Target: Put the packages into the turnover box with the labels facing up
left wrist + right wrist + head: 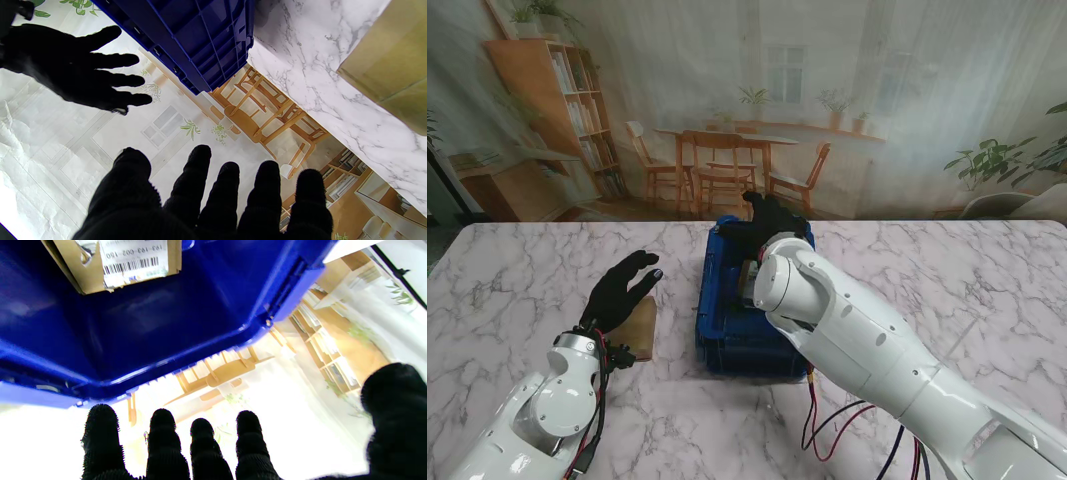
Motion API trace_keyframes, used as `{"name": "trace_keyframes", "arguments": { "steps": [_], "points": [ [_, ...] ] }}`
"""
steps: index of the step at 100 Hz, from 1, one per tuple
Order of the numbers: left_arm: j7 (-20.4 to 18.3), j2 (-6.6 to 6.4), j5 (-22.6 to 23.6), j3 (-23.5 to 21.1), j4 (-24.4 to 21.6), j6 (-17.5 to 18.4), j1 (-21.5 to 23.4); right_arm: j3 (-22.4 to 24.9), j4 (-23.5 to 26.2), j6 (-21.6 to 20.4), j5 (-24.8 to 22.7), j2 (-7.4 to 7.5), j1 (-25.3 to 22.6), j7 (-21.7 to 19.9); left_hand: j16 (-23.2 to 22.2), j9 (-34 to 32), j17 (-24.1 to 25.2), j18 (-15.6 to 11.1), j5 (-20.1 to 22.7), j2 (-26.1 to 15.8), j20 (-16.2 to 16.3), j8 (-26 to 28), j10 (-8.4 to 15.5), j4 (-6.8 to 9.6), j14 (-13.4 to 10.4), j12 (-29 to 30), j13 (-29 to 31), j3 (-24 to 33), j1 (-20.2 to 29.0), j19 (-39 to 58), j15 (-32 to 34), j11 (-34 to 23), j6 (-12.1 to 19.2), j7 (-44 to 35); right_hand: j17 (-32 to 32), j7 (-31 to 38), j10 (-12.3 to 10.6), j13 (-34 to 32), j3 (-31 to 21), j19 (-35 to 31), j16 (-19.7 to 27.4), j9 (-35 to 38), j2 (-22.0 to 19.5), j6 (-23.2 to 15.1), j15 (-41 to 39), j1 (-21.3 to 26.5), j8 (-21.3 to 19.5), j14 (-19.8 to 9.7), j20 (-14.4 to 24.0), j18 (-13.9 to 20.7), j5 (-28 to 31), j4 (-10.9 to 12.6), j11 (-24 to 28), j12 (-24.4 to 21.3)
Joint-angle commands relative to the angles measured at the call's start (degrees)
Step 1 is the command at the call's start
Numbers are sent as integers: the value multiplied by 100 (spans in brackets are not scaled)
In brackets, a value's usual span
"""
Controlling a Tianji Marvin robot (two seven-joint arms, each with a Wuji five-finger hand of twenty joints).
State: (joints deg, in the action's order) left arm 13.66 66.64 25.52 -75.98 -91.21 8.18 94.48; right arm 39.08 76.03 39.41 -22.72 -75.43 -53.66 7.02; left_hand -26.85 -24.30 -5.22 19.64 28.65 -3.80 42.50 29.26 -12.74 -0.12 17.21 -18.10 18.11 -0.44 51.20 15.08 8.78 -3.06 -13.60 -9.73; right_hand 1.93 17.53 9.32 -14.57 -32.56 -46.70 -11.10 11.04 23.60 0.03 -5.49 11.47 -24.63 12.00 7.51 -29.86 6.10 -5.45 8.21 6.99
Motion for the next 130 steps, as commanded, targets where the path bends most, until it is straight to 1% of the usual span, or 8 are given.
{"name": "trace_keyframes", "arguments": {
  "steps": [1,16,31,61,78,95,101,130],
  "points": [
    [-73,8,-10,6,-5,9,7,143,327,-70,-113,170,-146,-81,-47,81,-18,-4,-70,-282,123,-17,51,-79,-78,-45,90,-142,88,-122,113,-28,72,52,31,78,-93,-111,218,141,36,-172,-178,-24,284,31,-180,-156,-1,210,-86,-47,86,39],
    [-67,10,-11,5,-5,-4,12,562,1084,-337,-582,491,-566,-295,-47,80,-11,-7,-70,-288,123,-17,50,-79,-78,-45,88,-143,88,-124,112,-29,74,52,-21,345,-120,-208,316,199,-1,-144,-248,-75,271,114,-192,-208,202,409,-61,-10,256,104],
    [-54,12,-5,2,-1,-14,9,1093,1803,-630,-1088,764,-1102,-528,-48,79,-17,-8,-68,-288,124,-17,53,-78,-81,-46,91,-142,95,-120,115,-29,75,51,-52,525,-124,-269,378,268,-16,-146,-302,-108,266,187,-63,-202,374,444,10,12,428,177],
    [-36,14,16,4,21,-22,-9,2283,2812,-1325,-2030,1081,-2346,-734,-49,74,-14,-8,-63,-289,125,-16,51,-77,-70,-47,89,-140,103,-121,114,-31,68,49,-65,696,-190,-356,469,333,-9,-81,-452,-225,281,401,115,-210,509,448,374,57,761,322],
    [-27,14,29,9,27,-44,-16,2920,3102,-1658,-2369,1152,-3015,-697,-49,70,-18,-12,-67,-294,126,-17,55,-77,-73,-48,91,-141,103,-119,116,-32,68,51,-196,800,-232,-464,670,385,6,-95,-530,-195,279,733,265,-246,593,480,512,106,1073,446],
    [-33,12,47,31,52,-64,-44,3383,3178,-1862,-2497,1152,-3565,-455,-50,62,-12,-11,-66,-294,126,-16,51,-77,-68,-50,92,-141,102,-121,116,-33,73,51,-357,872,-257,-562,768,289,1,-63,-610,-168,232,894,303,-274,682,515,580,130,1267,530],
    [-42,11,46,45,64,-73,-58,3480,3140,-1898,-2478,1135,-3704,-313,-50,55,-15,-10,-62,-297,126,-16,47,-76,-69,-51,95,-141,103,-119,117,-35,68,49,-404,929,-268,-637,862,258,-4,-78,-642,-155,191,999,339,-286,742,518,630,156,1531,643],
    [-79,4,58,104,114,-122,-112,3617,2516,-1990,-2096,963,-4023,649,-51,30,-14,-9,-55,-302,127,-12,54,-75,-77,-55,97,-142,103,-120,118,-41,70,44,-427,1022,-340,-665,930,197,-17,-89,-670,-227,130,1053,361,-312,810,568,705,168,1662,682]
  ]
}}
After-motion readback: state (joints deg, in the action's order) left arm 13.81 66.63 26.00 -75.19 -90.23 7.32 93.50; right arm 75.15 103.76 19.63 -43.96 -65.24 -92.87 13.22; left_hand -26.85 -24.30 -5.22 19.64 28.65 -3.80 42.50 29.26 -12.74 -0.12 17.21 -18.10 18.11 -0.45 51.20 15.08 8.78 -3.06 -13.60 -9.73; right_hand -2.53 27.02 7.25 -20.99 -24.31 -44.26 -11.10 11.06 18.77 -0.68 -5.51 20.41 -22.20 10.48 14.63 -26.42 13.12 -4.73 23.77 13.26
